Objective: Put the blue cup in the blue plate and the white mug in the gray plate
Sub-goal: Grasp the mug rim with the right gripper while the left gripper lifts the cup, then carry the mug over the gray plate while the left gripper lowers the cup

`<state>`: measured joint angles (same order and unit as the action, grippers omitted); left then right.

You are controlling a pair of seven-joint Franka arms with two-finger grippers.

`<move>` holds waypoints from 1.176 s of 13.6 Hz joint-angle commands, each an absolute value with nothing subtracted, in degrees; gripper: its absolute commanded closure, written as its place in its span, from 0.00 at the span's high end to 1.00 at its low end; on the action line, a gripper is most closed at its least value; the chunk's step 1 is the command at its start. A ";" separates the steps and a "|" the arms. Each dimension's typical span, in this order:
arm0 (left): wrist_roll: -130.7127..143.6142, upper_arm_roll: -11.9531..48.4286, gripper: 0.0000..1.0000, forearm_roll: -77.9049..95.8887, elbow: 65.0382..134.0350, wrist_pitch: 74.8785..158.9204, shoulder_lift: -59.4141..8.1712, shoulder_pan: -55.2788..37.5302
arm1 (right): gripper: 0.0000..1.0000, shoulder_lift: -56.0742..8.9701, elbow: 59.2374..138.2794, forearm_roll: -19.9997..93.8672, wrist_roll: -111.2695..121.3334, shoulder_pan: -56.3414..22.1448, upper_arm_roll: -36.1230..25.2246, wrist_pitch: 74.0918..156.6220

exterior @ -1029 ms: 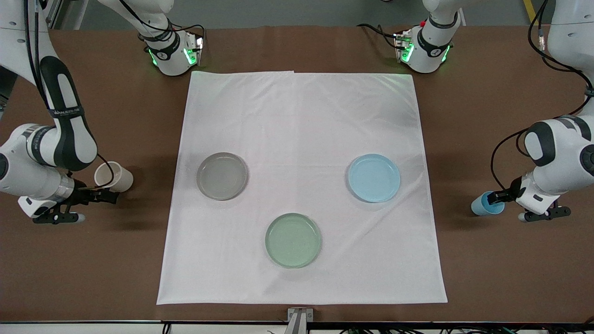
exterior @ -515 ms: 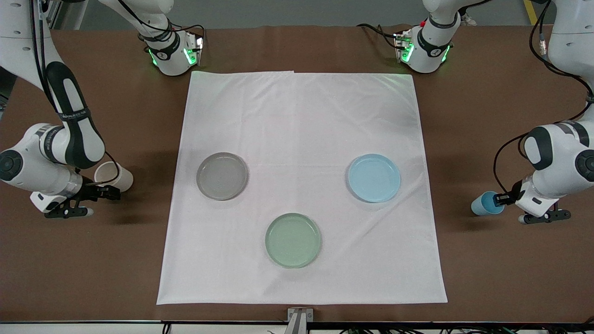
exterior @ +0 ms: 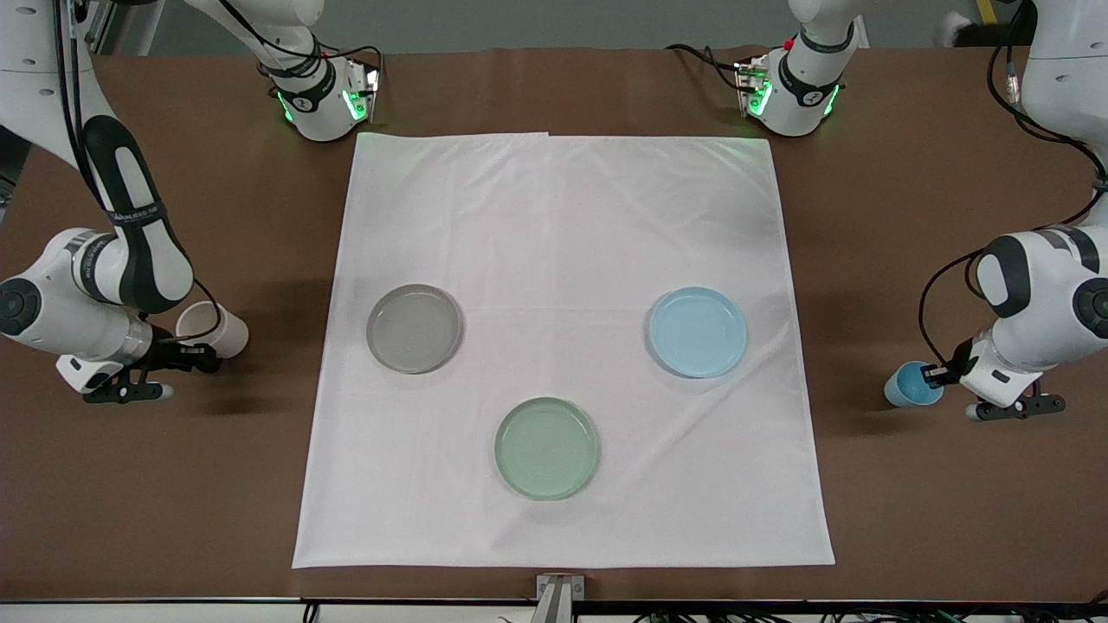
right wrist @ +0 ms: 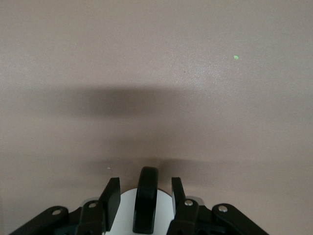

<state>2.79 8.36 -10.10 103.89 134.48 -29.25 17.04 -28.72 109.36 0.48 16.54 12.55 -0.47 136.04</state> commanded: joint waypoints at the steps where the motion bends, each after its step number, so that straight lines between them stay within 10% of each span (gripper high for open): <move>1: 9.20 12.63 0.00 -10.81 103.97 125.54 -24.27 16.70 | 0.41 -27.42 111.09 -0.18 17.14 13.97 0.62 136.58; 16: 50.08 39.71 0.00 -11.51 109.15 115.05 -19.86 16.79 | 0.01 -25.06 107.42 -0.18 16.88 12.66 1.14 126.26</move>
<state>45.84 37.06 -10.29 106.85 115.57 -22.03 16.16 -28.33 108.58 0.44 16.61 12.60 -0.12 132.35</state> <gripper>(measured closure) 0.960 0.806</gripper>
